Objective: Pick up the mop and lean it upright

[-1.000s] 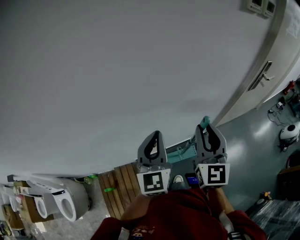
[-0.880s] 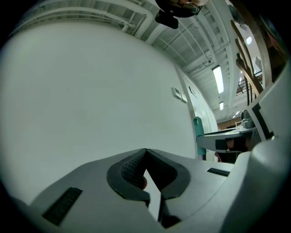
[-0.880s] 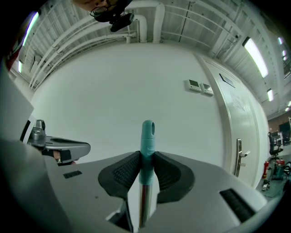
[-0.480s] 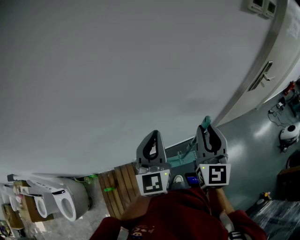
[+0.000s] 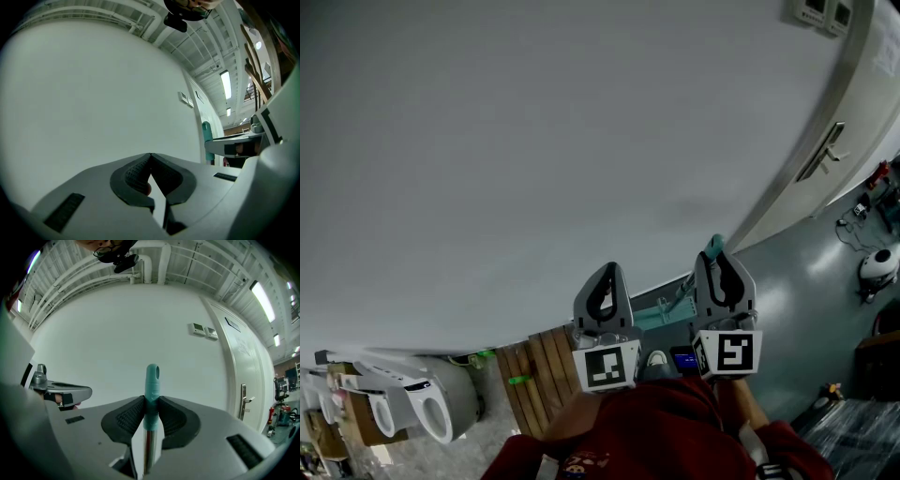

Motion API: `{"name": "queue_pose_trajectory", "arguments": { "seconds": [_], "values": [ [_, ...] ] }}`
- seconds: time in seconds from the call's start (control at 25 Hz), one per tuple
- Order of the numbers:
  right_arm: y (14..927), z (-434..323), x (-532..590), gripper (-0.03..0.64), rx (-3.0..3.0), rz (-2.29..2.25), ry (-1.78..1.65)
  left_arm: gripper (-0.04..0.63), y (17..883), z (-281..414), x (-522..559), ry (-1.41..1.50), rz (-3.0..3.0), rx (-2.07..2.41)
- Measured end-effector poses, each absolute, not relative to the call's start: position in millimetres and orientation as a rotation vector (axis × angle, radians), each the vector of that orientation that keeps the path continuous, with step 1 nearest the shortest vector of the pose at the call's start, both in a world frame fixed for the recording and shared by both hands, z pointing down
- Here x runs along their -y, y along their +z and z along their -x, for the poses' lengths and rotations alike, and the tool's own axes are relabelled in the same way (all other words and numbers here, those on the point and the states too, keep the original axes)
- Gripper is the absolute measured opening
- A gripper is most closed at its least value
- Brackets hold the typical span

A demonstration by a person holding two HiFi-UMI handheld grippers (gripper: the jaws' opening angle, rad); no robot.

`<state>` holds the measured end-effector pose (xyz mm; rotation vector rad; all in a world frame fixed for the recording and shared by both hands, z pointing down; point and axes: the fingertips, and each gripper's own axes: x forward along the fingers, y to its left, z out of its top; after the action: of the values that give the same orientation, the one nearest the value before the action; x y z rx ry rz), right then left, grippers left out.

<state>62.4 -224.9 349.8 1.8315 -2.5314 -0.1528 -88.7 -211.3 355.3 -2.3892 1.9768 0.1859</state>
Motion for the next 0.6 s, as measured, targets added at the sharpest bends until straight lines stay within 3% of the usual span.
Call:
{"name": "queue_pose_trajectory", "arguments": {
  "seconds": [0.6],
  "values": [
    [373.6,-68.3,236.9,0.107,2.485,-1.844,-0.115,0.014,358.1,86.8,217.6,0.177,2.389,-1.982]
  ]
}}
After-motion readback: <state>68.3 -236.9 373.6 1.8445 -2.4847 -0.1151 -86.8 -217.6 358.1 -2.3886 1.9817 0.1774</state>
